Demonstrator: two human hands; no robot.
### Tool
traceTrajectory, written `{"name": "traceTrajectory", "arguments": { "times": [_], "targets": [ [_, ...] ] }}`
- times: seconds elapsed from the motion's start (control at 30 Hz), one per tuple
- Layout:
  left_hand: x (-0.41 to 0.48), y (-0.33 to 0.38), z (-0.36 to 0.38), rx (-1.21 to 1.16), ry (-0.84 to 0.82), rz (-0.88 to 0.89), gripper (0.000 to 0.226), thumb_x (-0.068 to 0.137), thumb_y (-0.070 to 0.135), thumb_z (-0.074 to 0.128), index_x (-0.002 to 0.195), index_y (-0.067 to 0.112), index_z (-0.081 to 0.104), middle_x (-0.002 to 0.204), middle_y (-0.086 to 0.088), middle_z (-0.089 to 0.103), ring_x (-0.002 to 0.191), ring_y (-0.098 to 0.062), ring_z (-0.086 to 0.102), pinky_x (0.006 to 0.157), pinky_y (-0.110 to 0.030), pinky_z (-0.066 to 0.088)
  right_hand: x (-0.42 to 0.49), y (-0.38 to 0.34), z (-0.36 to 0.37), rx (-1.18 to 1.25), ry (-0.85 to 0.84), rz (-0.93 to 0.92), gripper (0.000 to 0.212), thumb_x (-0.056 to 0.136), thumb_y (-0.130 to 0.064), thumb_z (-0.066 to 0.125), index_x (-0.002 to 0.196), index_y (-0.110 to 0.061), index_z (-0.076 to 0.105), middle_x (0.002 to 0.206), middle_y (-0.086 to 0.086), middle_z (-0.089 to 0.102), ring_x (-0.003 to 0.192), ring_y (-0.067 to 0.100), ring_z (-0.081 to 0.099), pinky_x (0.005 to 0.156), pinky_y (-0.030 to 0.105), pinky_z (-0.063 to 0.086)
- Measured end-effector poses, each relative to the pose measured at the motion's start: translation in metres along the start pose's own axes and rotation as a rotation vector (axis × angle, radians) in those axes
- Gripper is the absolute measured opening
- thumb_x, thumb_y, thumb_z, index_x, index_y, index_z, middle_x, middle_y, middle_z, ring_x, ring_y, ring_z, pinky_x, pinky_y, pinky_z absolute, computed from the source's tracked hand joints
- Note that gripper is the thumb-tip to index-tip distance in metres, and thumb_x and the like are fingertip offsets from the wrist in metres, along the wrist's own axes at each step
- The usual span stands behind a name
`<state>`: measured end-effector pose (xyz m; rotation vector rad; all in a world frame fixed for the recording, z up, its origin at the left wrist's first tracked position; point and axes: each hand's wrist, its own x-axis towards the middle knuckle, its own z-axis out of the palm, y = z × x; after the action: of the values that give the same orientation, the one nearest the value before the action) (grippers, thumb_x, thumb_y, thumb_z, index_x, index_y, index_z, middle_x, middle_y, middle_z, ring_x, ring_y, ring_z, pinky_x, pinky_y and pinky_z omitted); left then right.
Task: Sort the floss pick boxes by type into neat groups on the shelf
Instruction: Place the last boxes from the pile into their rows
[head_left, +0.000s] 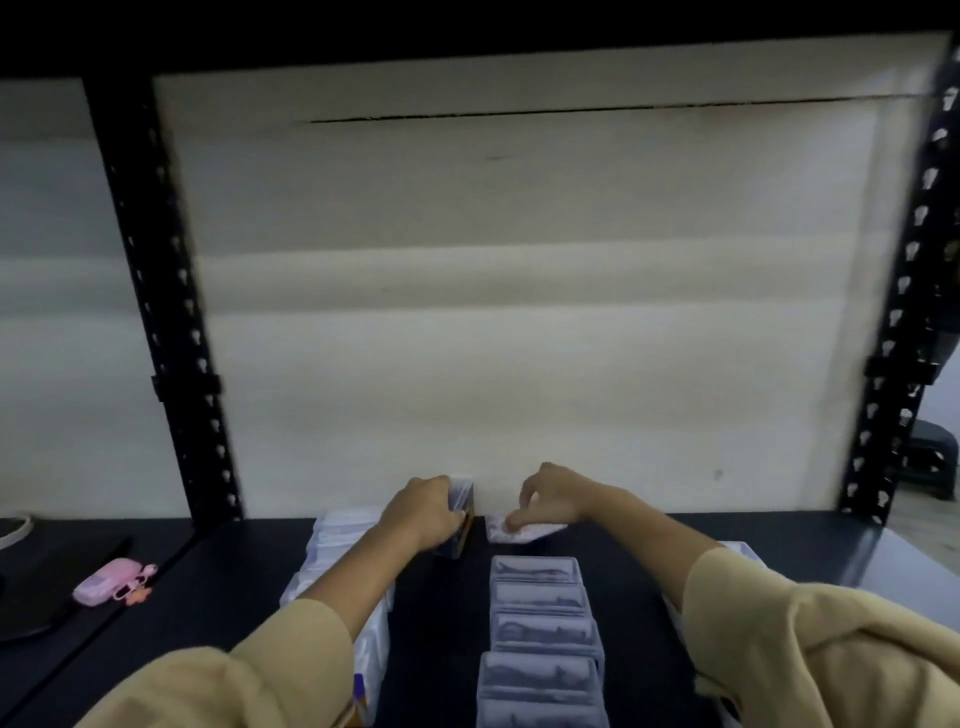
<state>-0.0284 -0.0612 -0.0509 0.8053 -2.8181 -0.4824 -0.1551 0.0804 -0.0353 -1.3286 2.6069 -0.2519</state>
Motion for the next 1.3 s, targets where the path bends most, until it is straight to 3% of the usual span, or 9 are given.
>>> {"name": "traceTrajectory", "arguments": {
  "times": [0.1,0.27,0.4,0.53,0.7,0.83,0.93,1.1,1.3],
  "targets": [
    [-0.002,0.004,0.001,-0.033,-0.021,0.046,0.035,0.081,0.026,0.058,0.114,0.016,0.058,0.115,-0.014,0.061,0.091,-0.027,0.058,0.071,-0.027,0.043,-0.009,0.009,-0.008,0.029,-0.027,0.136,0.054,0.082,-0.059,0.049,0.063,-0.009,0.055,0.074,0.007,0.055,0.067,0.020,0.051,0.058,0.028,0.037],
    [-0.005,0.011,0.000,-0.087,-0.085,0.155,0.035,0.082,0.024,0.058,0.117,0.019,0.059,0.098,-0.013,0.058,0.076,-0.019,0.048,0.064,-0.023,0.038,-0.011,0.028,-0.004,-0.040,-0.103,0.269,0.056,0.080,-0.067,0.043,0.090,-0.013,0.054,0.099,0.011,0.061,0.087,0.024,0.055,0.083,0.034,0.042],
    [-0.006,0.012,-0.002,-0.125,-0.131,0.194,0.032,0.084,0.021,0.057,0.116,0.021,0.060,0.069,0.004,0.048,0.059,-0.008,0.043,0.052,-0.018,0.034,-0.013,0.031,-0.002,-0.125,-0.133,0.323,0.080,0.078,-0.078,0.031,0.114,-0.012,0.056,0.124,0.011,0.060,0.109,0.026,0.057,0.097,0.040,0.039],
    [-0.006,0.012,-0.004,-0.096,-0.131,0.209,0.035,0.086,0.019,0.057,0.121,0.022,0.059,0.088,-0.002,0.054,0.078,-0.015,0.050,0.067,-0.021,0.040,-0.020,0.031,-0.007,-0.065,-0.175,0.253,0.084,0.083,-0.074,0.026,0.126,-0.006,0.052,0.136,0.014,0.052,0.122,0.029,0.050,0.103,0.041,0.035],
    [-0.005,0.009,-0.007,-0.087,-0.144,0.210,0.041,0.085,0.014,0.059,0.124,0.024,0.059,0.116,-0.007,0.058,0.097,-0.015,0.050,0.086,-0.020,0.037,-0.045,0.053,-0.023,0.022,-0.183,0.136,0.062,0.076,-0.040,0.072,0.128,-0.015,0.047,0.123,0.002,0.048,0.107,0.019,0.048,0.094,0.031,0.039],
    [-0.004,0.008,-0.007,-0.084,-0.162,0.205,0.041,0.084,0.014,0.062,0.124,0.025,0.060,0.125,-0.010,0.059,0.113,-0.019,0.054,0.090,-0.020,0.035,-0.053,0.072,-0.022,-0.019,-0.036,0.120,0.041,0.074,-0.021,0.075,0.110,-0.011,0.059,0.100,-0.001,0.052,0.092,0.017,0.049,0.082,0.029,0.041],
    [-0.004,0.008,-0.009,-0.089,-0.181,0.221,0.041,0.084,0.013,0.063,0.123,0.026,0.060,0.124,-0.010,0.059,0.113,-0.019,0.054,0.091,-0.020,0.035,-0.059,0.081,-0.025,-0.015,0.016,0.125,0.035,0.074,-0.021,0.076,0.104,-0.008,0.064,0.092,-0.001,0.057,0.087,0.016,0.051,0.073,0.026,0.040],
    [-0.005,0.010,-0.009,-0.093,-0.232,0.251,0.041,0.083,0.012,0.064,0.120,0.030,0.062,0.120,-0.007,0.060,0.103,-0.013,0.052,0.091,-0.020,0.035,-0.063,0.093,-0.025,0.005,0.070,0.177,0.041,0.074,-0.024,0.077,0.108,-0.006,0.064,0.092,0.000,0.059,0.088,0.016,0.052,0.075,0.025,0.040],
    [-0.003,0.015,-0.008,-0.166,-0.314,0.283,0.038,0.081,0.008,0.065,0.113,0.030,0.066,0.127,-0.003,0.060,0.116,-0.014,0.054,0.096,-0.025,0.040,-0.070,0.098,-0.023,0.139,0.033,0.127,0.043,0.085,-0.028,0.065,0.125,-0.015,0.055,0.124,0.007,0.058,0.111,0.021,0.052,0.096,0.030,0.038]
  ]
}}
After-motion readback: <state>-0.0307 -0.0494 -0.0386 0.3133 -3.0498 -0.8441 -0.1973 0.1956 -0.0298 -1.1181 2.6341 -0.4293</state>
